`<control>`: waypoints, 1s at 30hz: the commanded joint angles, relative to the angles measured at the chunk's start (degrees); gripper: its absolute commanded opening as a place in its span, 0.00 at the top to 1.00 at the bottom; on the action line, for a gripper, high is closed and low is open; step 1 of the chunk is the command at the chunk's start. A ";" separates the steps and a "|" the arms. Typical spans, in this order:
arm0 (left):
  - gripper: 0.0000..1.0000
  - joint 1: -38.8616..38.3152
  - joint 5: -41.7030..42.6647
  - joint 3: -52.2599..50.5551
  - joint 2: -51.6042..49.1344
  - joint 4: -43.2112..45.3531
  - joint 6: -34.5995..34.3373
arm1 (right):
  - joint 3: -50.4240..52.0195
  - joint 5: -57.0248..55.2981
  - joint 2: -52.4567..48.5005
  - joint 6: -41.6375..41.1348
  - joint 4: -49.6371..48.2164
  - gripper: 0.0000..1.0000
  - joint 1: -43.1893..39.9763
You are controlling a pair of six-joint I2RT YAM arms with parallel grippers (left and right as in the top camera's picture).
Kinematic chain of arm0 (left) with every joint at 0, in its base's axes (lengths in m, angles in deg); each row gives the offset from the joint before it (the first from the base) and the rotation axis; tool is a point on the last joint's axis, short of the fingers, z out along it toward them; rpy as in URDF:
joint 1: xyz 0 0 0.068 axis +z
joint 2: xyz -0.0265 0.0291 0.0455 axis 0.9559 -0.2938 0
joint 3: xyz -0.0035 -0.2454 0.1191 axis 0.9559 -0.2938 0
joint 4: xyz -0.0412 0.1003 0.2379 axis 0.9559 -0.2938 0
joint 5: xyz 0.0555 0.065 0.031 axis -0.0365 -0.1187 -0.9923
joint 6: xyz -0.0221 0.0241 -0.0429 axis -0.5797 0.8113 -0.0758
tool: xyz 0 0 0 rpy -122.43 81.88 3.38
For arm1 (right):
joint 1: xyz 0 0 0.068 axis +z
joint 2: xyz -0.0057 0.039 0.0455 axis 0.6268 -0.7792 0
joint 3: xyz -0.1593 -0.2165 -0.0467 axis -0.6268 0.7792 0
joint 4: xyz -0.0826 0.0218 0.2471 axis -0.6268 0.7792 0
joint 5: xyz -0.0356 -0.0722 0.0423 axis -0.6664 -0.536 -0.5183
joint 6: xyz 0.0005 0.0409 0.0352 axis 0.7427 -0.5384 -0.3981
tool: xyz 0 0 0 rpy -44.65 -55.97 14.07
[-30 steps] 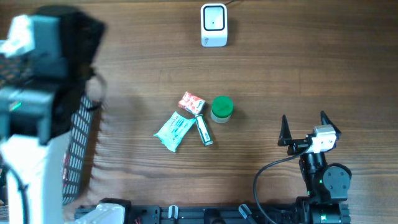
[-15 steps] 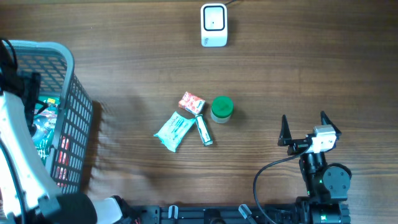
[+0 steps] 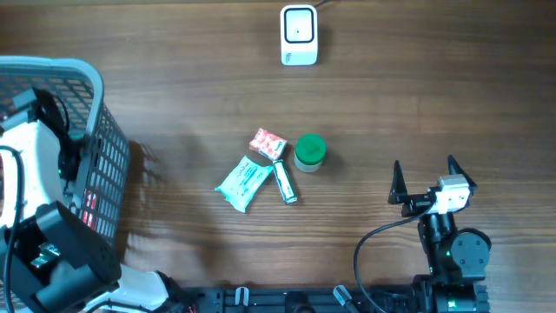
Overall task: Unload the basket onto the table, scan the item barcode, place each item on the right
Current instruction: 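Reach into the basket and grasp the red Nescafe stick with left gripper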
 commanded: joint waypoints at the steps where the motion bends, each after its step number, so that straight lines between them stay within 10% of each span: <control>1: 0.00 2.23 -0.33 -5.05 -0.42 3.65 0.94 | 0.07 -0.55 0.35 0.31 -0.15 0.00 0.24; 12: 0.01 4.22 2.51 -18.71 -0.44 20.46 0.94 | 0.07 -0.57 0.35 0.31 -0.15 0.00 0.24; 14: 0.26 4.22 2.47 -20.81 -0.42 21.22 0.92 | 0.07 -0.57 0.35 0.33 -0.15 0.00 0.24; 16: 0.92 4.22 2.40 -21.09 -0.35 20.26 0.94 | 0.07 -0.57 0.35 0.33 -0.15 0.00 0.24; 17: 0.96 4.22 2.21 -21.09 -0.13 19.87 0.92 | 0.07 -0.57 0.35 0.31 -0.15 0.00 0.24; 30: 0.96 4.22 0.04 1.31 26.16 5.05 3.08 | 0.07 -0.57 0.35 0.31 -0.15 0.00 0.24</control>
